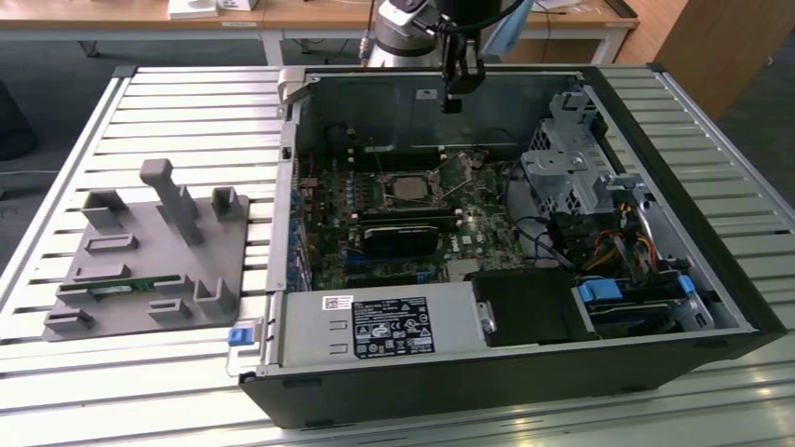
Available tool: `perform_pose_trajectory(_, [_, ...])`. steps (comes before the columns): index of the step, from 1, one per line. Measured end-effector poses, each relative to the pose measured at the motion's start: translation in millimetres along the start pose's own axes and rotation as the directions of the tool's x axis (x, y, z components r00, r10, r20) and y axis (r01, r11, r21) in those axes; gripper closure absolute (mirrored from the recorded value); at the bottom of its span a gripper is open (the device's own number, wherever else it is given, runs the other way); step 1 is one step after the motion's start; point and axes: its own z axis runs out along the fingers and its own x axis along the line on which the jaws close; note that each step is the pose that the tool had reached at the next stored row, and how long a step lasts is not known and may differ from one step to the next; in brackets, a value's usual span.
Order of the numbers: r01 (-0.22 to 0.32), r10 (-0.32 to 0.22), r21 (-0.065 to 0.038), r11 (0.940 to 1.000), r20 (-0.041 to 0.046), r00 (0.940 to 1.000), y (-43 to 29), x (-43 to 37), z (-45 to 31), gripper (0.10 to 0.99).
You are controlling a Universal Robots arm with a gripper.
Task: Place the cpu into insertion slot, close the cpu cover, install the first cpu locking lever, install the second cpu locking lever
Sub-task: 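Close the cpu cover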
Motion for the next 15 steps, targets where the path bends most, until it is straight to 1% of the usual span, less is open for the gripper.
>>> perform_pose_trajectory(4, [0.0, 0.0, 0.0, 1.0, -0.0001, 1.0, 1.3, -0.3, 7.4, 0.98])
perform_pose_trajectory(8, [0.0, 0.0, 0.0, 1.0, -0.0001, 1.0, 1.3, -5.3, 13.8, 0.98])
perform_pose_trajectory(15, [0.0, 0.0, 0.0, 1.0, 0.0, 1.0, 2.7, -5.8, 15.7, 0.98])
